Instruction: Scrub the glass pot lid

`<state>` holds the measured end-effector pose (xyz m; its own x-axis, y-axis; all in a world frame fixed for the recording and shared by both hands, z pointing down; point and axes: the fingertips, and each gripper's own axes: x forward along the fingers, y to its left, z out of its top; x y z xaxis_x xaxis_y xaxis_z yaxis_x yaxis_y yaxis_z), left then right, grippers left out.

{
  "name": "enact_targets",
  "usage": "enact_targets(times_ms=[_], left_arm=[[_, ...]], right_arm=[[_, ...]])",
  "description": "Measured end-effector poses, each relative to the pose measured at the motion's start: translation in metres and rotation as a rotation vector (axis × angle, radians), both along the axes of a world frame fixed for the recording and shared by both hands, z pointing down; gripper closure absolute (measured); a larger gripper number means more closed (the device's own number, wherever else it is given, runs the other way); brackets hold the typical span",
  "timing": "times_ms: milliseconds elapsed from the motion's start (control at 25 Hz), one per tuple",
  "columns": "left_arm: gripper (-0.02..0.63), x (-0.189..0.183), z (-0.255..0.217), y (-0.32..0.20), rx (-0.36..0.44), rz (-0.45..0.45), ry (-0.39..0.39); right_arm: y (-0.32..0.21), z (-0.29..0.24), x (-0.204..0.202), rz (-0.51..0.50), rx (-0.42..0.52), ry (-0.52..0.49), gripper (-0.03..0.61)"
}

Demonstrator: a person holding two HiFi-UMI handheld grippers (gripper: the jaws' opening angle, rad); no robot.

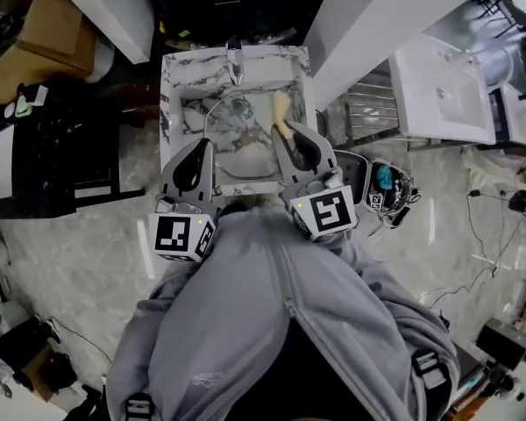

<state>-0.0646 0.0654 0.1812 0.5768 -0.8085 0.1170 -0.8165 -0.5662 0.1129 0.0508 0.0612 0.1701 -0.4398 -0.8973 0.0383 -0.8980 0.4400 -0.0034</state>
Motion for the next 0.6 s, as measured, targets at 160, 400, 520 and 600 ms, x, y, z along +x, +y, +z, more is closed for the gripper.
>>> enact_targets(times_ms=[160, 400, 520, 600], left_arm=[[0.598, -0.012, -0.004, -0.022, -0.012, 0.045, -0.005], [0.598, -0.028, 0.006, -0.041, -0.005, 0.125, 0.004], [0.598, -0.032, 0.010, -0.051, -0.015, 0.144, 0.004], [0.598, -0.033, 0.017, -0.057, -0.022, 0.150, 0.009]], right_arm=[[-0.013, 0.000, -0.010, 0.078, -0.004, -0.001, 0.525], [-0.022, 0.010, -0.029, 0.164, -0.025, 0.010, 0.525], [-0.028, 0.014, -0.034, 0.190, -0.033, 0.019, 0.525], [-0.032, 0.019, -0.037, 0.196, -0.040, 0.027, 0.525]])
